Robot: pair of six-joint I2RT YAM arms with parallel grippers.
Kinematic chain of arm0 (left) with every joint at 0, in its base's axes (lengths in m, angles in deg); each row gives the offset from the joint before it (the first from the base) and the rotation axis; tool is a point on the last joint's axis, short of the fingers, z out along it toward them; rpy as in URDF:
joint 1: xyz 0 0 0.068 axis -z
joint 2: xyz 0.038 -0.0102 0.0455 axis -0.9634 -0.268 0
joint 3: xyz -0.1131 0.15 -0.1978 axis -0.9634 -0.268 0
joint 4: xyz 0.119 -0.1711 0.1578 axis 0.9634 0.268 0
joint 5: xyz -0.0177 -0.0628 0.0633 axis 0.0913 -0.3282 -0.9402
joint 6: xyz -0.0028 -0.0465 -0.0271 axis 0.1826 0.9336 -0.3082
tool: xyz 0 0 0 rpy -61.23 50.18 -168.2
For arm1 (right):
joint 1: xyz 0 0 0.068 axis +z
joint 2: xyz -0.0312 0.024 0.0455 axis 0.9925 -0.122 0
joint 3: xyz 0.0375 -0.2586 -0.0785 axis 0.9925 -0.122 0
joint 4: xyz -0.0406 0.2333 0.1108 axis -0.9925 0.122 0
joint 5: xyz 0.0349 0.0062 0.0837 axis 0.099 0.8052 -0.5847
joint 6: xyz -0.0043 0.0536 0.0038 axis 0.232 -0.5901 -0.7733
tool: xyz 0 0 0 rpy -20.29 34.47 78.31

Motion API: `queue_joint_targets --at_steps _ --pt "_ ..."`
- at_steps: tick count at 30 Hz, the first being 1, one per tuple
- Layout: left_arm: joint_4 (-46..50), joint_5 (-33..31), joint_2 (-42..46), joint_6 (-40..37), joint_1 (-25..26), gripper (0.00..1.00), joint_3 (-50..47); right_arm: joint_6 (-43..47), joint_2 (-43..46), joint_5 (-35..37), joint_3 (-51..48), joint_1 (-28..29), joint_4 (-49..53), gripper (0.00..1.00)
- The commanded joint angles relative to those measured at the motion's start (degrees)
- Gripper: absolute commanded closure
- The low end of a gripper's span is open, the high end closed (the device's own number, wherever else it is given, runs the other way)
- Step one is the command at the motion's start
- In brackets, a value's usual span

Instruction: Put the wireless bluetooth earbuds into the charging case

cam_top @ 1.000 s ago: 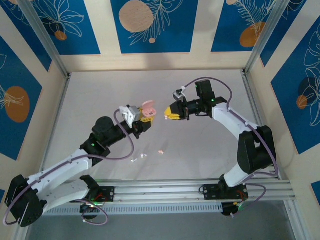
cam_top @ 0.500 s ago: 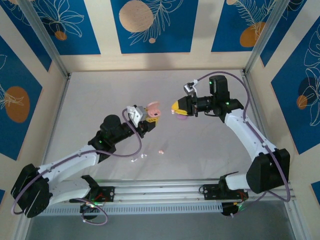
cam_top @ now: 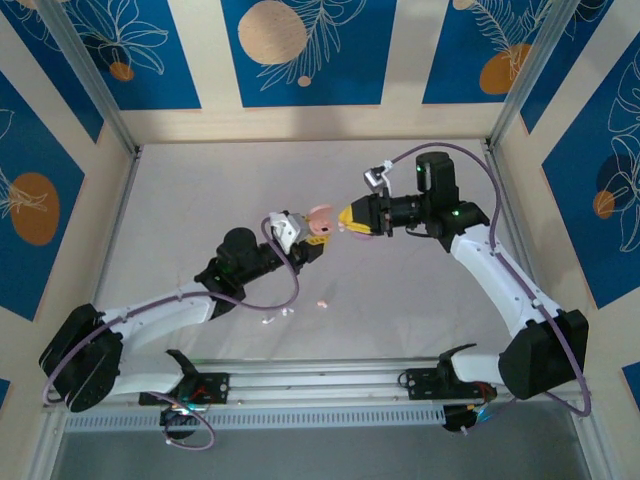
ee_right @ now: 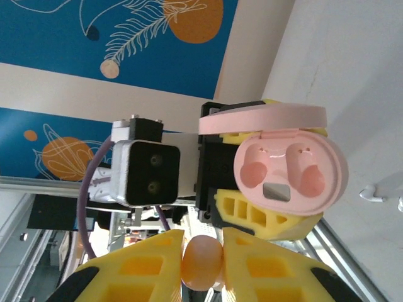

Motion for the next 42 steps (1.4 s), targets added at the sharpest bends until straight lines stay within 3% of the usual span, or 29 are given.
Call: queue_joint_targets --at_steps 1,17,42 --pt "-4.75 1.65 -0.39 -1.29 0.77 0.78 1.86 1.95 1.12 3.31 2.4 2.23 1.33 0.79" --pt "-5.27 2.39 -0.27 -1.12 1.6 0.77 2.11 4.33 -0.88 15.62 5.56 8.28 3.35 0.78" --pt "-7.36 0.63 0.15 0.02 1.96 0.77 1.53 9.52 -3.46 21.28 8.48 10.85 11.77 0.77"
